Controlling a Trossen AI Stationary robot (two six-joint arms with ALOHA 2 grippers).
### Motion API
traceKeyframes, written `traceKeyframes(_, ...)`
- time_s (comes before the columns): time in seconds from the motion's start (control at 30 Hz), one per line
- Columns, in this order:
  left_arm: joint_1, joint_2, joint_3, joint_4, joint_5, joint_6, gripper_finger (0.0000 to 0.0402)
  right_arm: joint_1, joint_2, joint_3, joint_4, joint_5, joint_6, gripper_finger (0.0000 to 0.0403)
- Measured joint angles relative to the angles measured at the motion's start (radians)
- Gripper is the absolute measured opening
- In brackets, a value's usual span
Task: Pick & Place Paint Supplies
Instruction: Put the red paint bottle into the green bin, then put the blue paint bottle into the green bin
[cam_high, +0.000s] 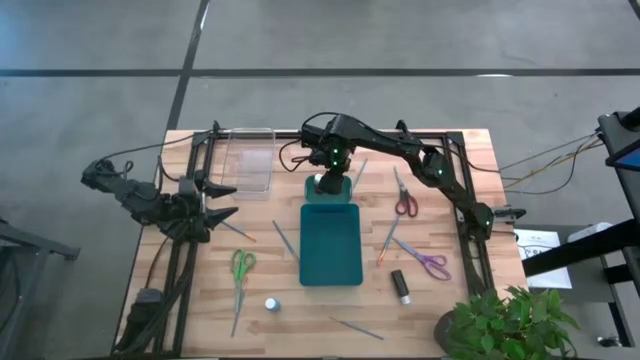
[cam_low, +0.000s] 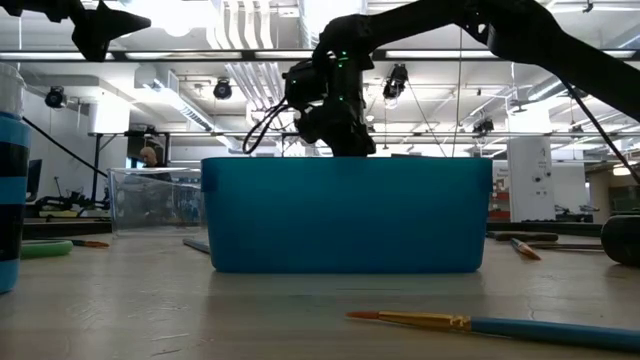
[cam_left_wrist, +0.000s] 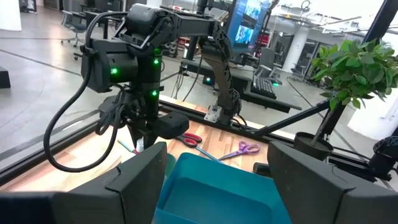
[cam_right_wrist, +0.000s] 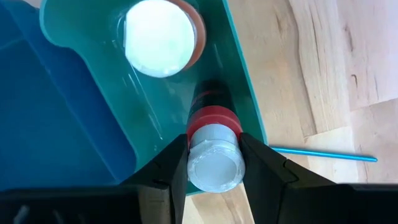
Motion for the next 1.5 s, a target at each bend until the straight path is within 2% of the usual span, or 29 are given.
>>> traceKeyframes(0.23,0.000,0.000,0.000,-0.001,0.000,0.000,0.0285,0.000,0.000,-0.001,0.003,0.000,-0.003,0.0118)
traceKeyframes(0.47,0.000,0.000,-0.001,-0.005,0.000,-0.004,0.0285,0.000,0.000,-0.002,0.009,0.000,-0.003,0.0195)
traceKeyframes(0.63,0.000,0.000,-0.001,-0.006,0.000,-0.004,0.0285,0.000,0.000,0.003,0.017,0.000,-0.001,0.0222)
traceKeyframes(0.87,0.000,0.000,-0.001,-0.034,0.000,-0.036,0.0285,0.000,-0.005,0.058,0.027,-0.011,0.019,0.0228)
traceKeyframes(1.13,0.000,0.000,-0.001,-0.038,0.003,-0.042,0.0285,-0.003,-0.106,0.057,0.066,-0.011,0.072,0.0229)
traceKeyframes(1.37,0.000,0.000,-0.001,-0.043,0.104,-0.047,0.0285,0.017,-0.231,0.057,0.087,-0.062,0.126,0.0229)
traceKeyframes(1.5,0.000,0.008,-0.001,-0.045,0.125,-0.057,0.0285,0.058,-0.301,0.057,0.093,-0.064,0.145,0.0229)
